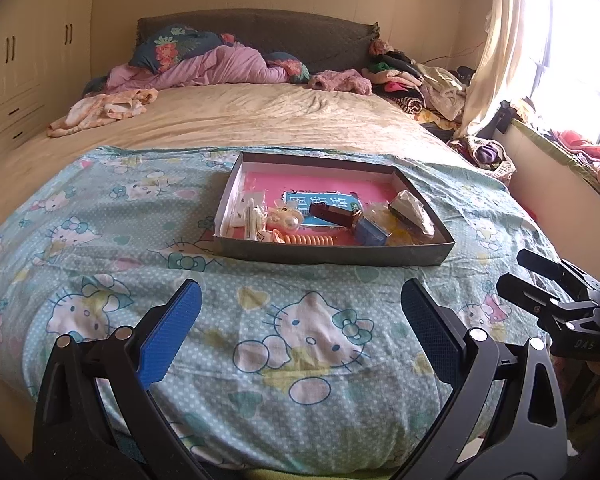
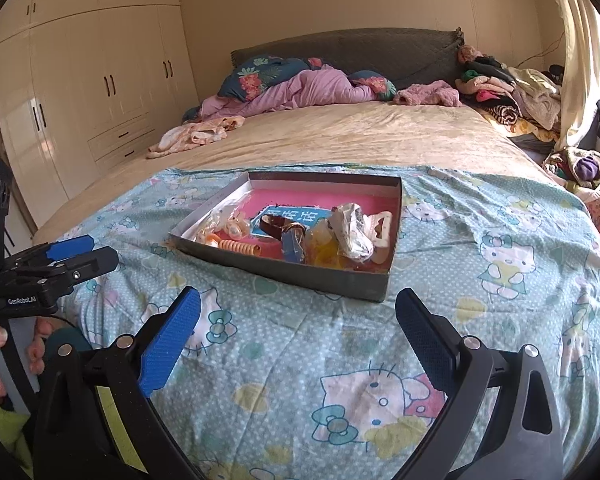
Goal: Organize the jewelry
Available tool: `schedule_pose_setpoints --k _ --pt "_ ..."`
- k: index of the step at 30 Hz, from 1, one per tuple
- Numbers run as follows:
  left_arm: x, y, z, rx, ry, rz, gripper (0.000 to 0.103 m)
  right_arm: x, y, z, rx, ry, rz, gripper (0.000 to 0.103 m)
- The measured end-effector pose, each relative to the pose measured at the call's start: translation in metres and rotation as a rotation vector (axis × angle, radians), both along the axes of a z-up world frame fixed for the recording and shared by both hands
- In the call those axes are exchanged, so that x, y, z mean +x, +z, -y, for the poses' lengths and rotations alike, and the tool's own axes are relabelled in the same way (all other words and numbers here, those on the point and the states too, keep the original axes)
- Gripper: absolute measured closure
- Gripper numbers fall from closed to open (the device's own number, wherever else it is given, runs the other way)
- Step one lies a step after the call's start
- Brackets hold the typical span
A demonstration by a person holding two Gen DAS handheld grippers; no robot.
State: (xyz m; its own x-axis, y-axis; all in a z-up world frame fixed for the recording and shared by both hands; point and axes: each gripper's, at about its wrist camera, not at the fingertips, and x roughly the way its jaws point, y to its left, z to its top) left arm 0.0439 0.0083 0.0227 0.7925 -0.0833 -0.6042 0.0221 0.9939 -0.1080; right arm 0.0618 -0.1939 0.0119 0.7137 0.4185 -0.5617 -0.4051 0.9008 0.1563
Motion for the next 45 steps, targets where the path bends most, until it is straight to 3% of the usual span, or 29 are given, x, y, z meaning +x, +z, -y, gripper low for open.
schedule_pose_setpoints --k 12,45 --pt "-0.018 -0.006 0.004 -0.001 -0.018 0.017 0.01 -0.022 -0.012 -0.009 -0.026 0.011 -0.025 0.006" --pt "-0.024 -0.008 0.001 -0.009 0.0 0.008 0.01 -0.027 -0.012 -0.011 -0.023 0.016 -0.025 0.006"
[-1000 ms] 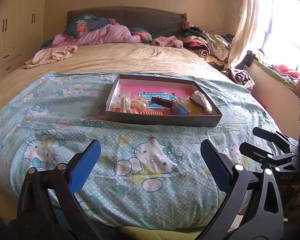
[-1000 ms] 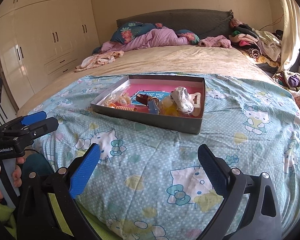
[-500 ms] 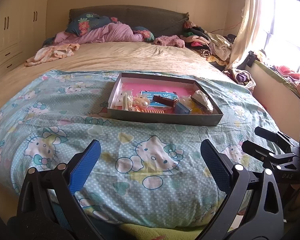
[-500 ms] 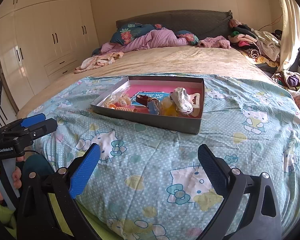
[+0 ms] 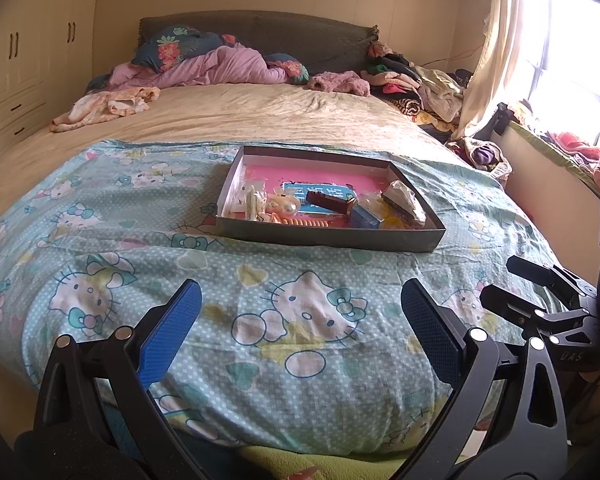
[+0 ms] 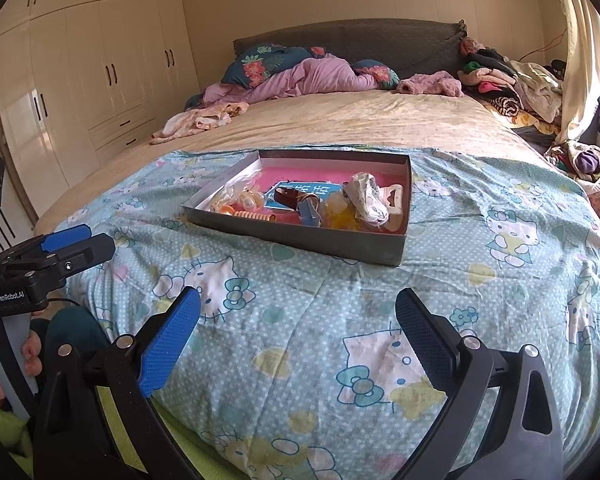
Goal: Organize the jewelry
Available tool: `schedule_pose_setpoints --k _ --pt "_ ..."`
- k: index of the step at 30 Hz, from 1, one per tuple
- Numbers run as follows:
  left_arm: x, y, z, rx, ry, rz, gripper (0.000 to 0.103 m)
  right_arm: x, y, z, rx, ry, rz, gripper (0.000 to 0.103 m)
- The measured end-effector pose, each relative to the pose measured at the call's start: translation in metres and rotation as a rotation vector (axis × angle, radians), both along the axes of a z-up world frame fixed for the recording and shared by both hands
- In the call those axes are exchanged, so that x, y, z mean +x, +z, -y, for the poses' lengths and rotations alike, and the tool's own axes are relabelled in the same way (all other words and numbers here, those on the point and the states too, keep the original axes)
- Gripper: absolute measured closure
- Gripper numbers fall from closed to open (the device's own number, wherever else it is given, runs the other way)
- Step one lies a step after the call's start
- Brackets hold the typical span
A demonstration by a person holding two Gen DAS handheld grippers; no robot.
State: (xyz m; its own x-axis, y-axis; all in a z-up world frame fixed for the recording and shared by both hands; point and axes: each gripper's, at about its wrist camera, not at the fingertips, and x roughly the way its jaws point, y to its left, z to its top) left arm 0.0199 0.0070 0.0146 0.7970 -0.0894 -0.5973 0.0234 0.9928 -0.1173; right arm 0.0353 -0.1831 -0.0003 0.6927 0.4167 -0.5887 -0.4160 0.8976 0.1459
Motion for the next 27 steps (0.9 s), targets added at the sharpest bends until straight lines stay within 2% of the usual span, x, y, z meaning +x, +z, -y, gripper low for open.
schedule_pose_setpoints --k 27 --pt "-0.0008 -0.0011 0.0035 0.002 -0.002 -0.007 0.01 0.0004 -0.0006 -0.0006 -0.003 0.005 -0.01 0.006"
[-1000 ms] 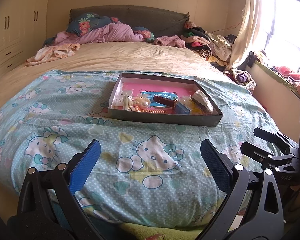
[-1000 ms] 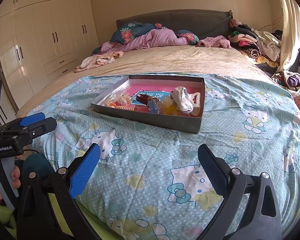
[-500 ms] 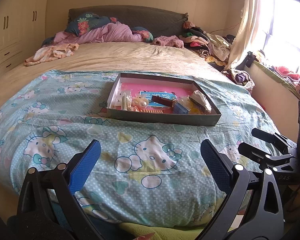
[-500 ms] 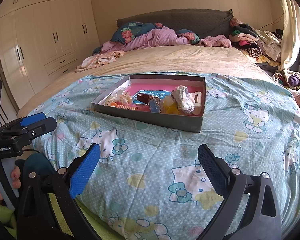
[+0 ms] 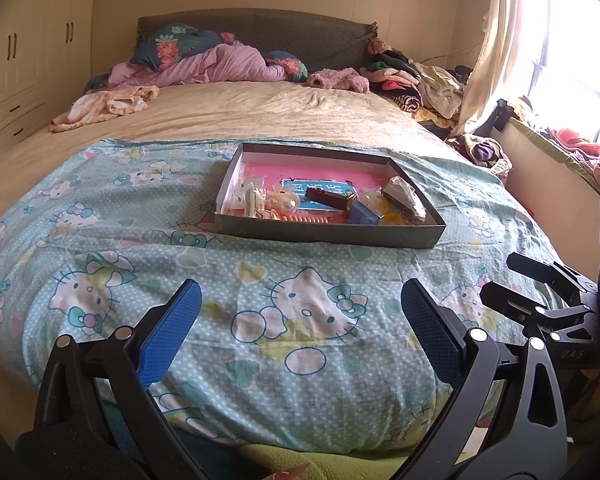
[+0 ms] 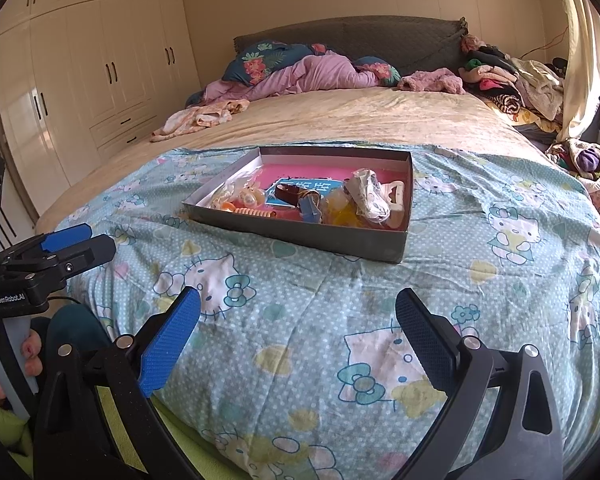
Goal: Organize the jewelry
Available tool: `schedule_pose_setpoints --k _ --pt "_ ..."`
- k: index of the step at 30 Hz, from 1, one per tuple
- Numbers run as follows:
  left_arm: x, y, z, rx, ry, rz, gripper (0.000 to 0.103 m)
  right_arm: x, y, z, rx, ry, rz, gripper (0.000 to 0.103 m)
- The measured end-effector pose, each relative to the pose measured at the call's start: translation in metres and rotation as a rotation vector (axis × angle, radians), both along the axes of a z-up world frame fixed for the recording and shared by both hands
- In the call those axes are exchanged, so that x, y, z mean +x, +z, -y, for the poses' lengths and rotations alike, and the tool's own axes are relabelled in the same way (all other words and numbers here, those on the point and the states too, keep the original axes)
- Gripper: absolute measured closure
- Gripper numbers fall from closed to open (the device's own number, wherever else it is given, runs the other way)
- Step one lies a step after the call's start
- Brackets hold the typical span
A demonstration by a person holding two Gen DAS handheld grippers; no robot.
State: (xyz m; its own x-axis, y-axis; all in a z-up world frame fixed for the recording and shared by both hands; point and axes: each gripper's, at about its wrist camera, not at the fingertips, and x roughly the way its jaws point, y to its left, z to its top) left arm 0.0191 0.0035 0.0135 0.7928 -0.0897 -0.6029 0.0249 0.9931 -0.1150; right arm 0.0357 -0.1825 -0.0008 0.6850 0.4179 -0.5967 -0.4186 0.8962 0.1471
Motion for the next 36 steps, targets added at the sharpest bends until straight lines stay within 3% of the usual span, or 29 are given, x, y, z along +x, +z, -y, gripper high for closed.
schedule_pose_setpoints --k 14,25,30,33,36 --pt "0.001 -0.003 -0.002 0.015 -0.001 -0.014 0.01 0.002 -0.002 0.0 -0.001 -0.002 -0.002 0.006" --pt "0.014 -0.01 -0.017 0.01 0.073 -0.055 0.01 0.014 -0.005 0.009 0.014 -0.027 -0.02 0.006" --pt "0.041 -0.018 -0.067 -0.018 0.179 -0.1 0.01 0.044 -0.015 0.044 0.034 -0.129 -0.056 0.006" --pt "0.068 -0.025 -0.124 -0.047 0.291 -0.143 0.01 0.077 -0.021 0.09 0.033 -0.269 -0.068 0.006" --pt "0.099 -0.034 -0.188 -0.014 0.442 -0.169 0.01 0.119 -0.028 0.152 -0.022 -0.457 -0.084 0.005"
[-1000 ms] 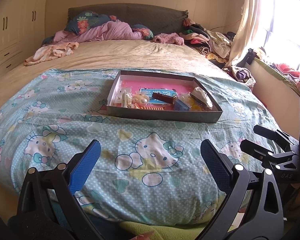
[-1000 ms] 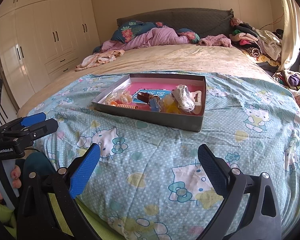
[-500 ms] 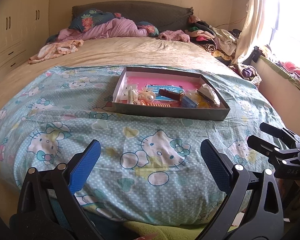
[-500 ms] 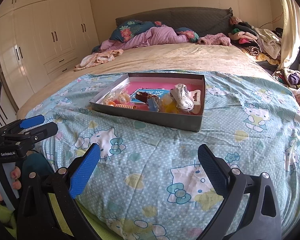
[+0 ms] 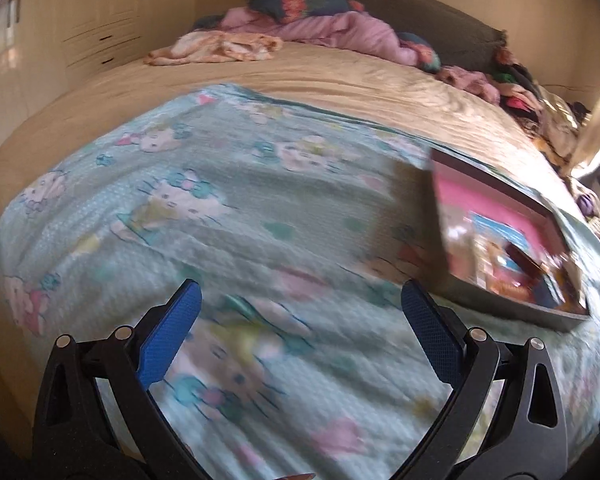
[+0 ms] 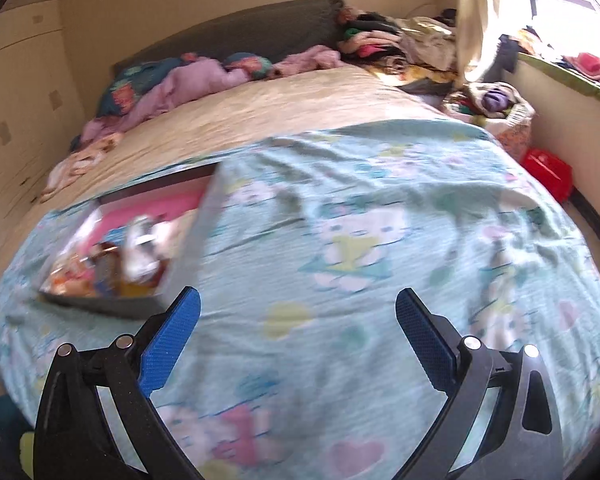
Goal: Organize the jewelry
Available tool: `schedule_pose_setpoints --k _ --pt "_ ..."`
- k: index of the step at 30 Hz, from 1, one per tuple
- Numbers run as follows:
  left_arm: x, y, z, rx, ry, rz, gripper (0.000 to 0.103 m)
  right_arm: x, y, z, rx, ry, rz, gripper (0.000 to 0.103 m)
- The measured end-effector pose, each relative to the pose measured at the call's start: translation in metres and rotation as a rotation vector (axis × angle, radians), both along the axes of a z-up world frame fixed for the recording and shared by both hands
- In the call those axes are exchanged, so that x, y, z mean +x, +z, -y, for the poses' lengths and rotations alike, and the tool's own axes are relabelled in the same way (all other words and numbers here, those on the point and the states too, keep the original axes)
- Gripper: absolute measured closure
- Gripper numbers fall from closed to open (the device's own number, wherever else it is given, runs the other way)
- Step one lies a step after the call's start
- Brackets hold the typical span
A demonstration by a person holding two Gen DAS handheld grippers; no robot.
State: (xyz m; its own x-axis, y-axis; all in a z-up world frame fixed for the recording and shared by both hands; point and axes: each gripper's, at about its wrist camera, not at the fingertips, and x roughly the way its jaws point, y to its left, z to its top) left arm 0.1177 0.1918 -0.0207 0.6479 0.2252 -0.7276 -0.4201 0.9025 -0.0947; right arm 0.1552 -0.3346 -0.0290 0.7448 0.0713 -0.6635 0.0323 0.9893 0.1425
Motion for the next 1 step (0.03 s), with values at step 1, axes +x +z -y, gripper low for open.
schedule_pose_setpoints --k 1 --pt "0.0085 -0.0017 -0.0174 0.003 0.037 -0.006 0.01 0.0136 -0.004 0.0196 -0.025 -0.058 -0.019 0.005"
